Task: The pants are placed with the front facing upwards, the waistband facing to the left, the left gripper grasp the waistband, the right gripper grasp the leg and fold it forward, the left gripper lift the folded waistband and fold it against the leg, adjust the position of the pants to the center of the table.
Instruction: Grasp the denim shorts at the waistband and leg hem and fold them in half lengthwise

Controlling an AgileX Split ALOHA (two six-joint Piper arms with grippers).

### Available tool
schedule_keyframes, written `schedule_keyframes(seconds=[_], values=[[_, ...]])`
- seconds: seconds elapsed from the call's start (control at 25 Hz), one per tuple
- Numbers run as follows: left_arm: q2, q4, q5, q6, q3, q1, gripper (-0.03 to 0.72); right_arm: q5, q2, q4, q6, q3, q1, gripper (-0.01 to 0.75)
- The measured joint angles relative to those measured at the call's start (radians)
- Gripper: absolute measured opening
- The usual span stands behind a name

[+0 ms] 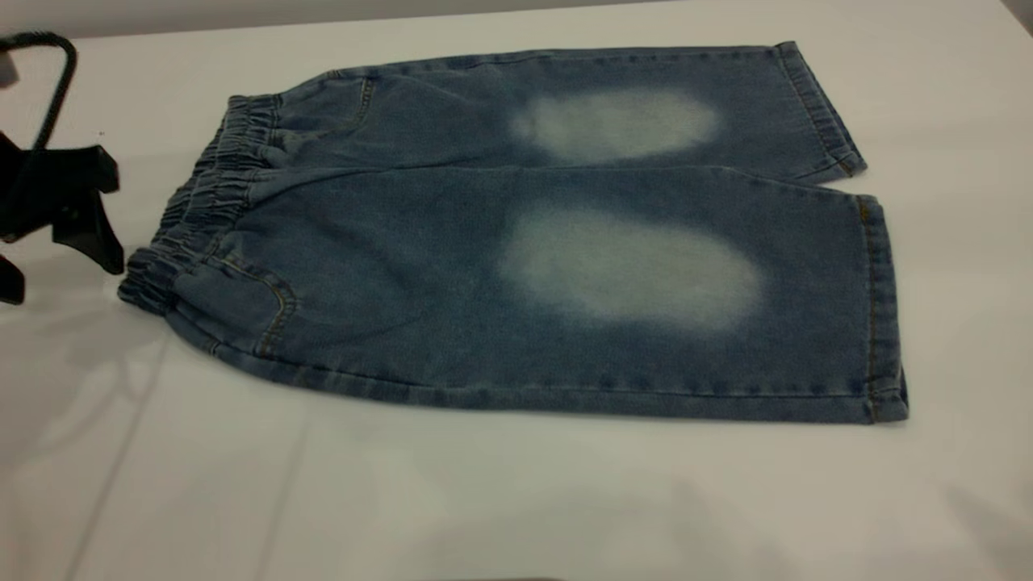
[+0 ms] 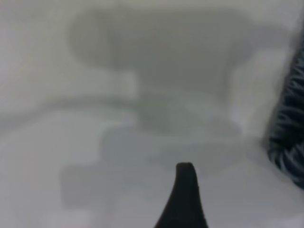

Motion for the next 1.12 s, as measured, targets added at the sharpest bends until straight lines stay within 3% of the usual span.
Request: schedule_keyframes(seconds=[0.4, 0.64, 1.0, 1.12], values=[[0.056, 0.000, 0.008, 0.000, -0.082, -0.069, 0.554, 0.000, 0.000, 0.000, -0.001, 0.000, 0.000, 0.551], [0.060, 0.000, 0.063, 0.000, -0.085, -0.071, 0.542, 0.000, 0.000, 0.000, -0.001, 0.000, 0.000, 0.551], [0.151, -0.014, 0.007, -0.001, -0.090, -0.073, 0.536, 0.000, 0.000, 0.000, -0.001, 0.000, 0.000, 0.551], [0.154, -0.023, 0.004, -0.001, -0.094, -0.075, 0.492, 0.000, 0.000, 0.000, -0.001, 0.000, 0.000, 0.551]])
